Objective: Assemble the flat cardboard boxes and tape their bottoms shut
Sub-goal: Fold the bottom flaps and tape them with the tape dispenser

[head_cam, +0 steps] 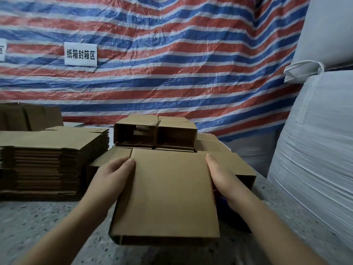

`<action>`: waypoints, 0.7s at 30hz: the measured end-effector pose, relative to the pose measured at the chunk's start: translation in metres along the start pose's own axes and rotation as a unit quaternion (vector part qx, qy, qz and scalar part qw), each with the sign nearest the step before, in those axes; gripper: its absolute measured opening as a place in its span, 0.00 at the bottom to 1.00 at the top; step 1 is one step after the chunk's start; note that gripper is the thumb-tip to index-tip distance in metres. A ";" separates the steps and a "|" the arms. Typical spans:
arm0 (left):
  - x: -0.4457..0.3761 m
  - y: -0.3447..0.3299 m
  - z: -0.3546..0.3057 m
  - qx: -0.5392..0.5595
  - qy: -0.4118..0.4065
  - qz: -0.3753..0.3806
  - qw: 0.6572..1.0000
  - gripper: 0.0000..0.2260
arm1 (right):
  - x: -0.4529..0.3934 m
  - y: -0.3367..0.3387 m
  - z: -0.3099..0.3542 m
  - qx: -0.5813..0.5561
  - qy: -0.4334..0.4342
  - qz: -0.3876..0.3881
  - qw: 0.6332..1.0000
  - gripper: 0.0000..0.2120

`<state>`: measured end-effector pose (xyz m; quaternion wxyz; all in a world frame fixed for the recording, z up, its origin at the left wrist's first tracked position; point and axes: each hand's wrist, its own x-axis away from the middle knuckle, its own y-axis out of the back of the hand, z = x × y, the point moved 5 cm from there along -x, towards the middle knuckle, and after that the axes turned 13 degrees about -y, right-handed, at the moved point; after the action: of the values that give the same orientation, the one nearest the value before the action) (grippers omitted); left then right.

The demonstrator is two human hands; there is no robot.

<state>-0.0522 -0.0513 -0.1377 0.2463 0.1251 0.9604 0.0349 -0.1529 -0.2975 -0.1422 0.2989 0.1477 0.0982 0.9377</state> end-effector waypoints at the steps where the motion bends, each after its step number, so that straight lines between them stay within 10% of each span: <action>1: -0.004 -0.001 0.006 -0.018 0.038 0.001 0.999 0.06 | -0.006 -0.001 0.000 0.020 -0.028 0.002 0.999 0.21; 14: 0.033 0.001 0.035 -0.025 0.202 0.056 0.978 0.20 | 0.003 -0.001 -0.065 0.090 -0.129 0.014 0.988 0.28; 21: 0.030 -0.023 -0.069 0.014 -0.019 0.083 0.996 0.25 | 0.061 0.041 0.015 0.095 0.039 -0.069 0.992 0.17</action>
<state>-0.1160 -0.0661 -0.0941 0.2587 0.2083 0.9424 0.0399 -0.2171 -0.2935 -0.1040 0.3438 0.1321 0.2083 0.9061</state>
